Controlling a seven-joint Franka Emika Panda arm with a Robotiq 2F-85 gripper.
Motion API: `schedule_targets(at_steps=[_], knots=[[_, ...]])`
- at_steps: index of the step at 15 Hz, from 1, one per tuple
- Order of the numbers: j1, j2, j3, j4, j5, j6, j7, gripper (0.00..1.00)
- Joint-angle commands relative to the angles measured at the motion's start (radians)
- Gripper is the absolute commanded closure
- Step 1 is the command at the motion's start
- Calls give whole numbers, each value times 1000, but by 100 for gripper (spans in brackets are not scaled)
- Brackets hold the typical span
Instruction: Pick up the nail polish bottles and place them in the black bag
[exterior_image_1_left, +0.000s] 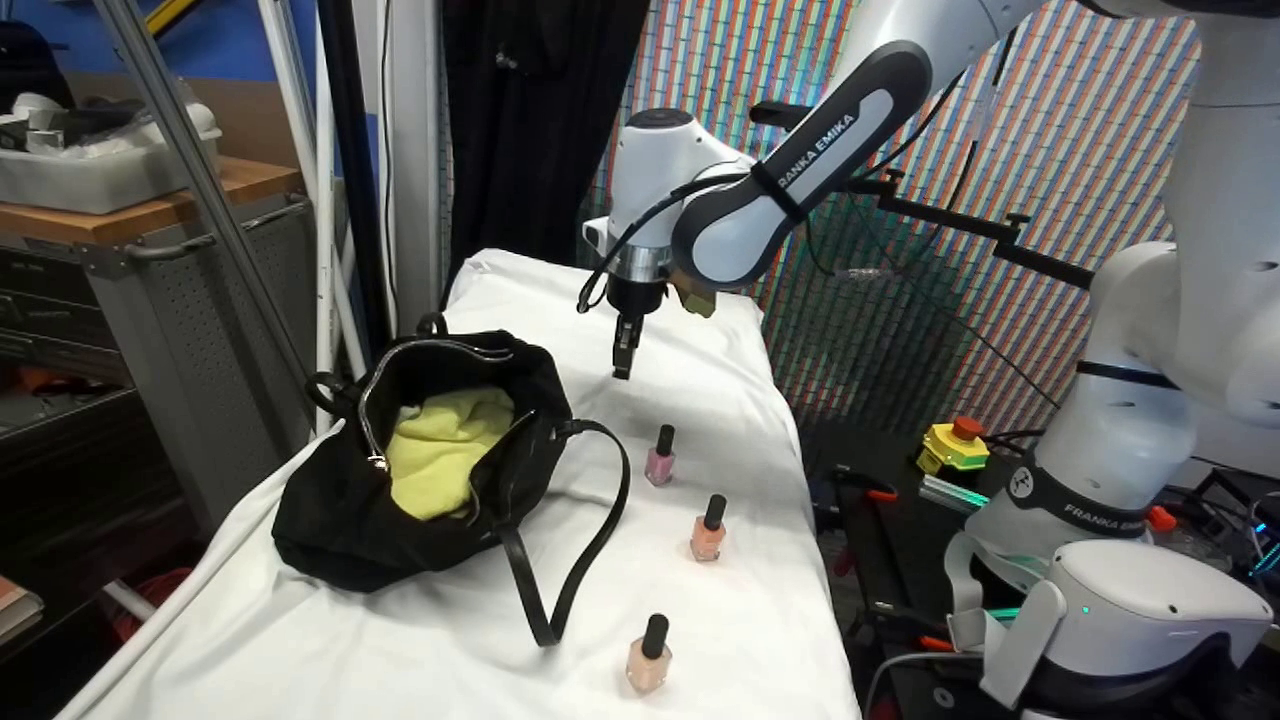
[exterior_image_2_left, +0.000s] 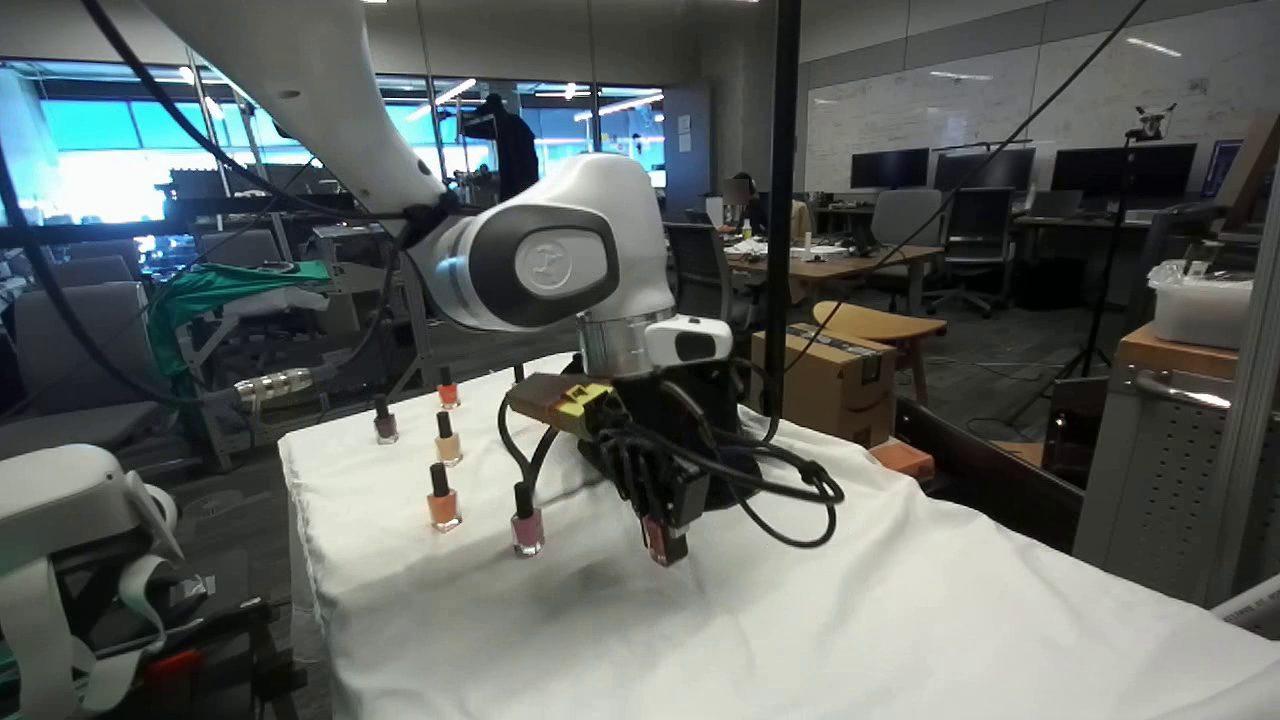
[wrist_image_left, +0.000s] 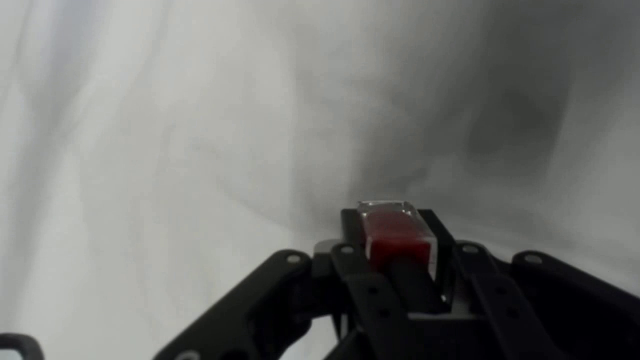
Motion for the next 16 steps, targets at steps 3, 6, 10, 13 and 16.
schedule_targets(at_steps=[3, 6, 10, 13, 16], knots=[[95, -173, 4, -75, -134, -23, 182, 85], [135, -208, 47, -61, -156, -57, 277, 85], [204, -196, 119, -18, -230, -83, 438, 85], [254, -180, 168, 17, -283, -99, 530, 85], [290, -160, 198, 53, -326, -110, 585, 85]])
